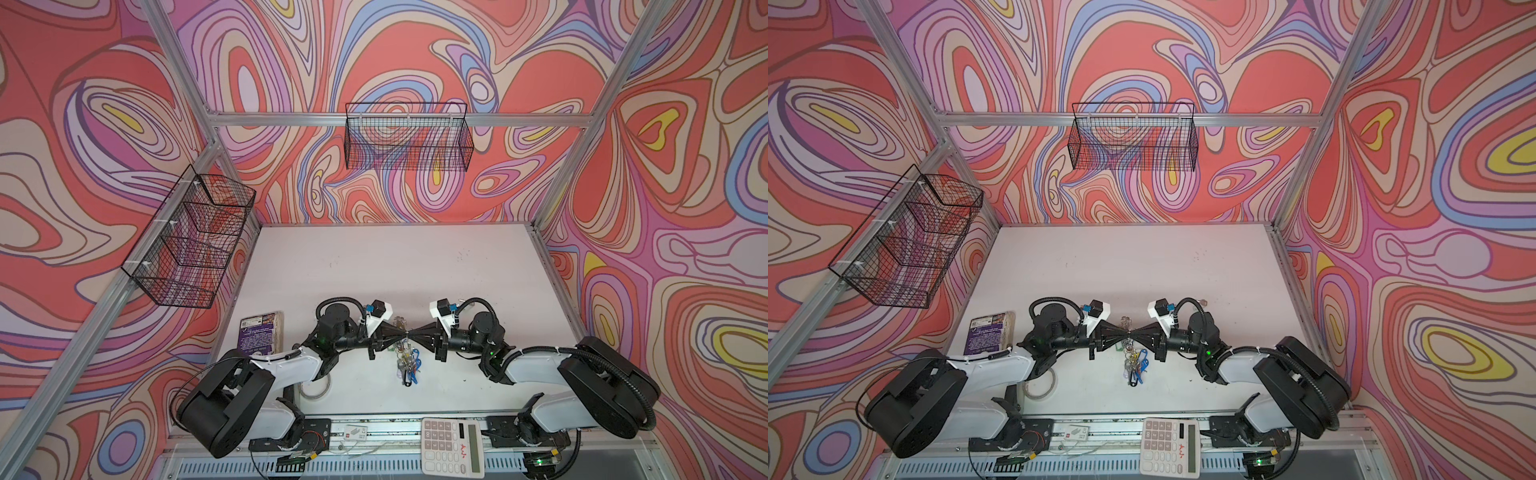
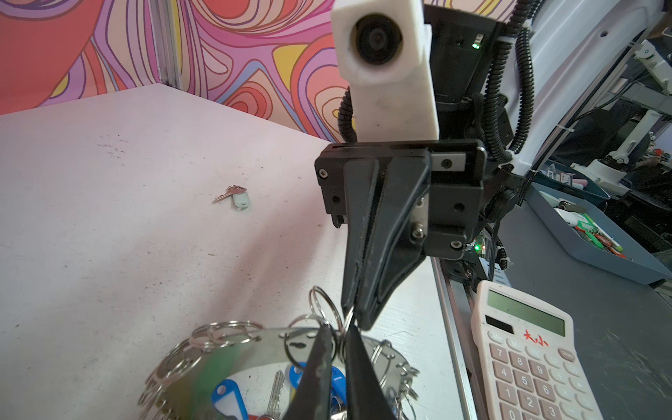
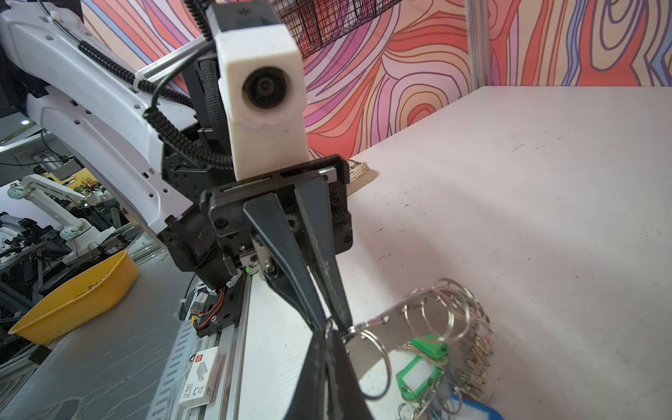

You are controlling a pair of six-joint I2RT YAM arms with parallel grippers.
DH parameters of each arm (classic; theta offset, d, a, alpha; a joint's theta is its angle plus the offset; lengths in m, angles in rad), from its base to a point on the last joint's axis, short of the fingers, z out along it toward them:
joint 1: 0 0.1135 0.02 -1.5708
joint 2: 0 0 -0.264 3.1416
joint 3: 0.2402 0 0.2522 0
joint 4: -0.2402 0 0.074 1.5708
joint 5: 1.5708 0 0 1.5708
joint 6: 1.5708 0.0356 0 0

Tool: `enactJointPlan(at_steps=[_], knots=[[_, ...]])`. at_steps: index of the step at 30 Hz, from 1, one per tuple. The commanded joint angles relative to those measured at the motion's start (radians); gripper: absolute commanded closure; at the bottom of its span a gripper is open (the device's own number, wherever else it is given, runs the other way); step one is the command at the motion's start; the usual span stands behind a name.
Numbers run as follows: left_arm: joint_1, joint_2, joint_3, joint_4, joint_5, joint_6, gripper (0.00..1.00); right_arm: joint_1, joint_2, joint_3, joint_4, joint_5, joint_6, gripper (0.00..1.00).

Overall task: Attach keys to a key ring
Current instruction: Pass the keyring.

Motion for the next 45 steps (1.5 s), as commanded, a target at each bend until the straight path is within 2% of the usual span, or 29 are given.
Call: enactJointPlan(at_steps=[1, 5, 14, 17, 19, 23, 29, 36, 41, 45], knots=[[0.002, 0.013, 0.022, 0.023, 0.038, -0.021, 0.96, 0.004, 0.012, 0.016, 0.033, -0.004, -0.019, 1.00], [0.002, 0.015, 0.021, 0.019, 0.051, -0.025, 1.00, 0.004, 0.012, 0.015, 0.031, -0.001, -0.021, 1.00], [0.001, 0.019, 0.029, -0.004, 0.028, -0.036, 1.00, 0.002, -0.007, 0.009, 0.019, 0.030, -0.027, 1.00], [-0.002, -0.013, 0.033, -0.043, 0.000, -0.025, 1.00, 0.000, -0.052, 0.009, -0.018, 0.060, -0.036, 0.83], [-0.012, -0.051, 0.045, -0.118, -0.033, 0.006, 1.00, -0.003, -0.086, -0.005, -0.027, 0.096, -0.034, 0.68], [-0.038, -0.125, 0.079, -0.279, -0.093, 0.070, 1.00, -0.030, -0.154, -0.047, 0.013, 0.161, 0.005, 0.51], [-0.067, -0.198, 0.209, -0.611, -0.193, 0.166, 1.00, -0.053, -0.286, -0.083, -0.028, 0.289, 0.051, 0.38], [-0.068, -0.262, 0.390, -1.001, -0.259, 0.275, 1.00, -0.053, -0.404, -0.095, -0.163, 0.357, 0.069, 0.35], [-0.068, -0.259, 0.558, -1.269, -0.274, 0.379, 1.00, -0.053, -0.433, -0.097, -0.214, 0.346, 0.063, 0.37], [-0.068, -0.230, 0.671, -1.409, -0.273, 0.432, 1.00, -0.053, -0.420, -0.084, -0.212, 0.326, 0.062, 0.38]])
